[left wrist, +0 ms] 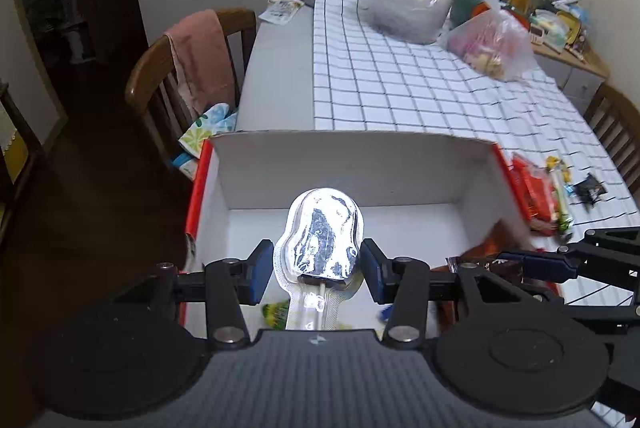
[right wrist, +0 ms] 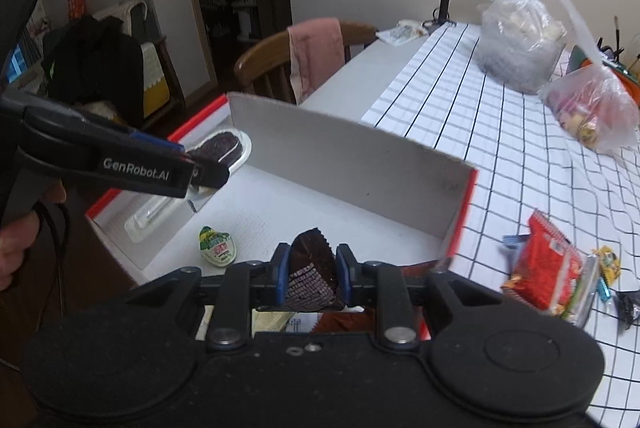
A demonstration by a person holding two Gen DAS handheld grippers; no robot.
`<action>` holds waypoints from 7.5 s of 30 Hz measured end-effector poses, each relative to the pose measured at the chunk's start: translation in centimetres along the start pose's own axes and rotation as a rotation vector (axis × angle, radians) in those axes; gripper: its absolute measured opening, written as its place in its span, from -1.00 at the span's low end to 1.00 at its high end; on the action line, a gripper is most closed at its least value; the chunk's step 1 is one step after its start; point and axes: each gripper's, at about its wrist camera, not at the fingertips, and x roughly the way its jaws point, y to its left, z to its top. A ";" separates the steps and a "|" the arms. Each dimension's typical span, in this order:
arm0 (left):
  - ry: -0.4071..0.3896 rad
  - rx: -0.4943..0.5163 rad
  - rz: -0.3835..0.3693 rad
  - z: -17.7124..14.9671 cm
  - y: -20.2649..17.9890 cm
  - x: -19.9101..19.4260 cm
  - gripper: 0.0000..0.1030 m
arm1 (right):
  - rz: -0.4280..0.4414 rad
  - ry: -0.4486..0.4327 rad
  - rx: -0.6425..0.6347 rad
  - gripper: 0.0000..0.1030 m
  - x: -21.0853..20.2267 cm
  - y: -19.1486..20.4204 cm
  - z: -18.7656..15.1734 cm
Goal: Organize snacks
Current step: 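Carry the lollipop pack in the left gripper into the box while the right gripper drops the chocolate bar there, then withdraw both open grippers from the box back to the remaining snacks, then grasp the black chocolate bag with the right gripper while the left gripper grasps the silver wafer bar, then carry the black bag in the right gripper into the box while the left gripper releases the wafer bar there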
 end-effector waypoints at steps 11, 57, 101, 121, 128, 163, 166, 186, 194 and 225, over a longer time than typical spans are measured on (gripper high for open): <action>0.090 0.058 0.010 0.1 -0.3 4.5 -0.10 | -0.014 0.074 -0.010 -0.56 3.7 0.8 -0.5; -0.114 0.086 -0.168 -1.5 -3.4 -4.5 0.41 | 0.000 -0.110 0.158 0.92 -7.5 -1.2 -1.5; -0.123 0.258 -0.112 -1.0 -33.2 3.6 0.61 | -0.253 -0.044 0.188 0.95 -9.7 -32.9 -10.9; -0.045 0.485 0.078 -1.8 -39.6 12.8 0.57 | -0.194 0.025 0.169 0.72 -2.3 -37.5 -10.6; -0.038 0.524 0.139 -1.5 -40.2 14.1 0.34 | -0.190 0.027 0.166 0.69 -0.8 -37.9 -10.3; -0.011 0.415 0.096 -0.4 -38.9 14.1 -0.24 | -0.164 -0.020 0.192 -0.40 -0.8 -36.7 -11.0; -0.006 0.386 0.082 -0.4 -38.6 13.6 -0.24 | -0.167 -0.024 0.204 -0.43 -1.4 -36.6 -11.2; -0.023 0.270 -0.047 -1.5 -35.3 6.6 -0.24 | -0.139 -0.062 0.207 -0.49 -9.4 -30.7 -12.8; -0.069 0.230 -0.090 -1.9 -31.8 2.6 -0.23 | -0.118 -0.089 0.191 -0.49 -11.9 -25.7 -11.7; -0.164 0.084 -0.012 -2.2 -8.4 -5.4 -0.23 | -0.014 -0.118 0.032 -0.49 -7.5 -4.6 -2.3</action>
